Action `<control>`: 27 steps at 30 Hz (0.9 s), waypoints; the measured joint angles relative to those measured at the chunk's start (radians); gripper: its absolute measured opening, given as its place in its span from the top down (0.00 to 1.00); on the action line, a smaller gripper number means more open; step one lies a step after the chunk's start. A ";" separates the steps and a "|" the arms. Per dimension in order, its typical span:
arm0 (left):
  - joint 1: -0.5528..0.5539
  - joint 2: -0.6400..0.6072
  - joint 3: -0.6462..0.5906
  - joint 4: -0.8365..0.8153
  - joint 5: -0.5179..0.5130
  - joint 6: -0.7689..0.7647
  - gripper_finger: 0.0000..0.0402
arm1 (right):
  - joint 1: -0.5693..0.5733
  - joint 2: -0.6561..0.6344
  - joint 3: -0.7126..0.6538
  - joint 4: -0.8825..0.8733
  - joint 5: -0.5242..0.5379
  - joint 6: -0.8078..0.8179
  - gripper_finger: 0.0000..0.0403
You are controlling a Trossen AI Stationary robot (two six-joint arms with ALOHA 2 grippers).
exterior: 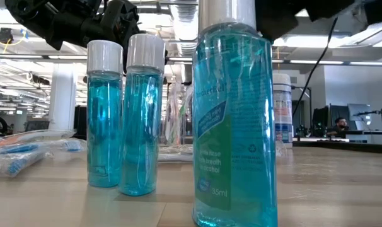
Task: Pick & Place toothbrushing station
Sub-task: Put the bottom mouthwash into the transparent organizer
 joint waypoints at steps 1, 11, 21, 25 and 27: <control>0.000 0.000 0.000 0.000 0.000 0.000 0.61 | 0.000 0.008 0.000 0.009 0.000 0.000 0.68; 0.000 0.000 0.000 -0.003 0.000 0.000 0.63 | 0.004 0.039 0.010 0.055 -0.001 0.007 0.57; 0.000 0.000 0.000 -0.006 0.000 0.000 0.63 | -0.006 0.143 0.135 -0.073 -0.023 -0.003 0.58; 0.000 0.000 0.000 -0.006 0.000 0.000 0.63 | -0.010 0.142 0.157 -0.124 -0.022 -0.009 0.62; 0.000 0.000 0.000 -0.006 0.000 0.000 0.63 | -0.009 0.142 0.157 -0.123 -0.023 -0.012 0.66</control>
